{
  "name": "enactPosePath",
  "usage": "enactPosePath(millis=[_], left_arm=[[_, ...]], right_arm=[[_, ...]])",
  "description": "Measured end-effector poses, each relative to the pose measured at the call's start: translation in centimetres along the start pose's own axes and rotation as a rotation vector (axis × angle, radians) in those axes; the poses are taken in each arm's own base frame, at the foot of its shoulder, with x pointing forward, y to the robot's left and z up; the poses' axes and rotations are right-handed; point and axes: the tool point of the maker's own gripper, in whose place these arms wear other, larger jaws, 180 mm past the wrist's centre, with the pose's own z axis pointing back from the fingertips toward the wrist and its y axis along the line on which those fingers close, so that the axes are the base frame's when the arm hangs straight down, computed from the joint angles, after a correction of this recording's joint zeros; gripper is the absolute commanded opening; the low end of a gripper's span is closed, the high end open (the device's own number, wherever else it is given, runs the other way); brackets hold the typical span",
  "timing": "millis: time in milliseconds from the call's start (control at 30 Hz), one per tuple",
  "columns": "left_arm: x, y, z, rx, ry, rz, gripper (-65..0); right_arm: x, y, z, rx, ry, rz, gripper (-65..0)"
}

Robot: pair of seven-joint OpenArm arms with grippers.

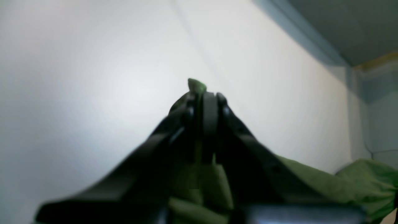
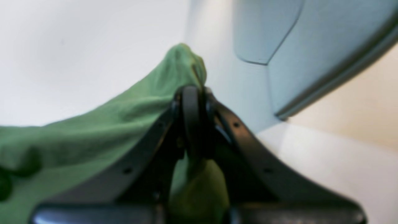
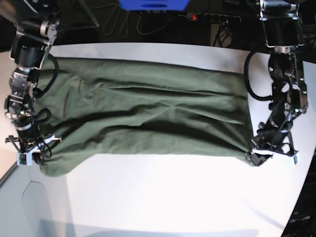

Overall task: Layout the t-shirt on the table in an organized manner, then fold the t-shirt properly
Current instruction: 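Drag the held shirt ends with both grippers toward the robot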

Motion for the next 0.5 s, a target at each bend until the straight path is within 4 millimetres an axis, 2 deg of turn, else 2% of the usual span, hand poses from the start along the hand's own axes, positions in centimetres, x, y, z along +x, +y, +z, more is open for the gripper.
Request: enactPosePath(millis=[133,367,400,467,500], left_arm=[[0.2,-0.8,0.7,-0.022,-0.016,-0.015,-65.0],[-1.3,-0.1,1.7,-0.008,0.011,-0.017,-65.0],[-1.6,0.2,1.8,-0.002,0.015,-0.018,-65.0],[-2.0,0.5,2.0,0.006,0.021,-0.020,-65.0],[-2.1,0.5,2.1,0.007,0.024,-0.018,-65.0]], right_arm=[[0.5,0.3,0.8,0.001,-0.022,0.018,-65.0],[-0.1,-0.4,3.1,-0.053,-0.038,-0.012,-65.0],[-0.7,-7.9,5.3,-0.479,-0.050,-0.188,-65.0],[-1.2,-8.1,5.9,-0.486,-0.041,-0.181,-65.0],[-1.1,-0.8,4.1,-0.064,-0.027,-0.004,-65.0]])
